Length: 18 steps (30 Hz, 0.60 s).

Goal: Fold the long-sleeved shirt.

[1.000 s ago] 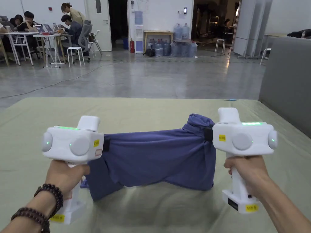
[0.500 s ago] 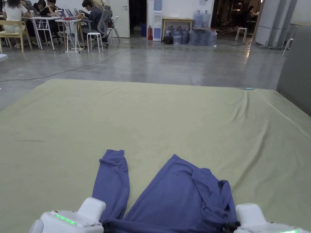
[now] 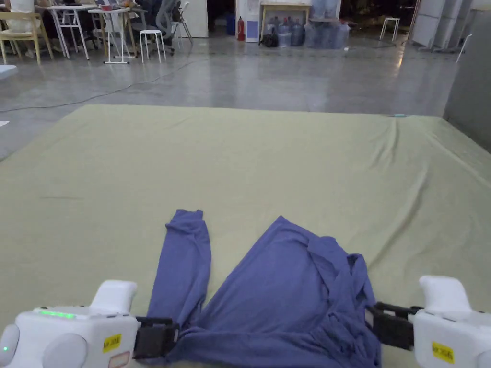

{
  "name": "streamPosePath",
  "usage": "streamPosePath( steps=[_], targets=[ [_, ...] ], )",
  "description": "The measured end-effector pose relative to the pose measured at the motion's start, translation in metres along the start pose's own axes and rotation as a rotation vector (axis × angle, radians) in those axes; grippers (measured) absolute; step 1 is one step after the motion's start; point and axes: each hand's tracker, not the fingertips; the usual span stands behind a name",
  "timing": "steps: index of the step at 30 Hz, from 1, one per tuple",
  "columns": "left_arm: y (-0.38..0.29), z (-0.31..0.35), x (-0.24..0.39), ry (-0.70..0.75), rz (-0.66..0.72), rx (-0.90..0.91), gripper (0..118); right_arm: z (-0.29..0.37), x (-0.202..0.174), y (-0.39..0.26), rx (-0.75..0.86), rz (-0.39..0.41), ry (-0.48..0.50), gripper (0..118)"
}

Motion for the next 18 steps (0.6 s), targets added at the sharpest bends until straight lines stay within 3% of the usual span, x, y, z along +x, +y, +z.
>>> streamPosePath(
  steps=[3,6,7,9,10,11,13,16,17,18],
  targets=[
    [0.002,-0.005,-0.011,0.053,0.073,0.033,0,0.000,-0.002,0.008,0.036,0.001,-0.055,0],
    [-0.002,-0.015,-0.007,0.057,0.118,-0.007,3,0.000,-0.007,0.011,0.007,0.016,-0.006,0],
    [-0.004,-0.021,-0.008,0.056,0.151,-0.001,34,0.000,-0.009,0.010,0.012,0.011,0.003,0],
    [-0.005,-0.036,-0.010,0.062,0.191,-0.016,68,-0.003,-0.014,0.009,0.010,0.021,0.025,0],
    [-0.006,-0.045,-0.011,0.074,0.201,-0.044,95,-0.005,-0.015,0.007,0.001,0.028,0.029,0],
    [-0.007,-0.055,-0.010,0.088,0.205,-0.084,112,-0.007,-0.018,0.005,-0.006,0.034,0.029,0],
    [-0.008,-0.064,-0.006,0.086,0.212,-0.071,110,-0.009,-0.021,0.004,-0.016,0.043,0.032,0],
    [-0.005,-0.085,0.001,0.080,0.226,-0.192,107,-0.016,-0.024,0.001,-0.032,0.048,0.041,0],
    [-0.006,-0.092,0.005,0.089,0.212,-0.223,100,-0.018,-0.025,0.001,-0.039,0.051,0.039,0],
    [-0.007,-0.100,0.009,0.097,0.179,-0.248,81,-0.019,-0.024,-0.001,-0.042,0.053,0.036,0]
  ],
)
